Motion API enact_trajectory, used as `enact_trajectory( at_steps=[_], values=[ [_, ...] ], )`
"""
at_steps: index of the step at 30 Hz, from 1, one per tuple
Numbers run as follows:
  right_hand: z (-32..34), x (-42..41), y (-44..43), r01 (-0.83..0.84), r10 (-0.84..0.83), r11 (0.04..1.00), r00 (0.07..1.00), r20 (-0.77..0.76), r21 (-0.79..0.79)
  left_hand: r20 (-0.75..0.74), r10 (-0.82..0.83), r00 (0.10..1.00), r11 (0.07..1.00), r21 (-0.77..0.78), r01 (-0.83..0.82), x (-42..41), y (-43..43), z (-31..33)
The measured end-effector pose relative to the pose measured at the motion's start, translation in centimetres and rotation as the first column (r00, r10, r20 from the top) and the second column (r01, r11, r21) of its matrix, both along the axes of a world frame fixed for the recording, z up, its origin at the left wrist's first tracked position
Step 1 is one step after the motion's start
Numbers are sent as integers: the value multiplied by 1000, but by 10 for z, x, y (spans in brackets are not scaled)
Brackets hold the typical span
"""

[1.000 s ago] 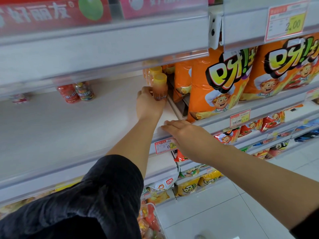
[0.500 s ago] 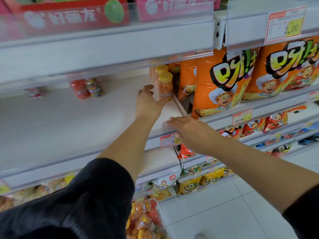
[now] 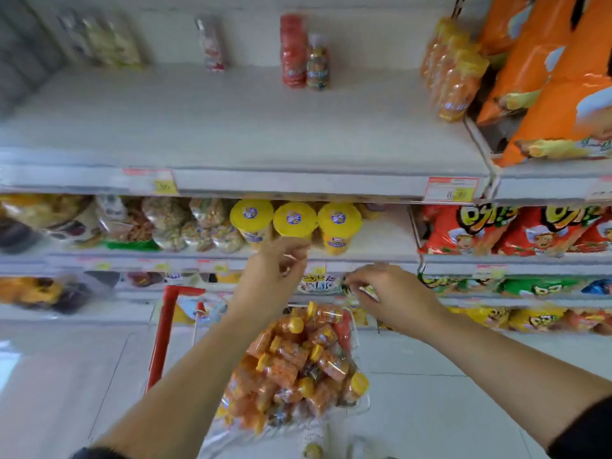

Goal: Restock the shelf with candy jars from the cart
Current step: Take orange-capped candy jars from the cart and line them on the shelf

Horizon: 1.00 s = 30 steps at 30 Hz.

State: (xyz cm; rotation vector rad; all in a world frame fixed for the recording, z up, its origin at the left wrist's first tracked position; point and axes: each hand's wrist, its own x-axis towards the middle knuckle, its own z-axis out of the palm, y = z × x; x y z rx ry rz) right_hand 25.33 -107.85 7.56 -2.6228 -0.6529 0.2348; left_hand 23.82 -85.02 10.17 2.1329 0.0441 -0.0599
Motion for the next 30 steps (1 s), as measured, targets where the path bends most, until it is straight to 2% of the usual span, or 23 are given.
enact_trajectory(
  at_steps=[3,6,9,12,16,22,27,30],
  values=[
    [-49,-11,12,-45,37,998,987,-158,-50,-115,77,990,997,33,-73,-34,20,-43],
    [-95,-22,19,-92,52,988,957,-285,-128,-169,161,972,986,72,-151,-66,28,-91],
    [-140,-36,21,-90,22,983,925,-379,-163,-276,231,933,972,113,-208,-97,29,-145],
    [-179,-50,20,-50,-36,984,884,-465,-171,-394,253,884,964,186,-192,-120,28,-192],
    [-221,-64,17,38,-142,973,877,-459,-229,-449,265,853,938,324,-122,-136,19,-233],
    [-260,-76,20,114,-240,949,864,-441,-293,-456,400,795,888,406,-213,-135,-6,-265],
    [-276,-78,29,203,-304,941,858,-413,-272,-476,437,763,885,379,-270,-134,-23,-273],
    [-278,-77,32,227,-316,941,855,-411,-252,-503,507,700,862,274,-426,-127,-30,-271]
  ],
)
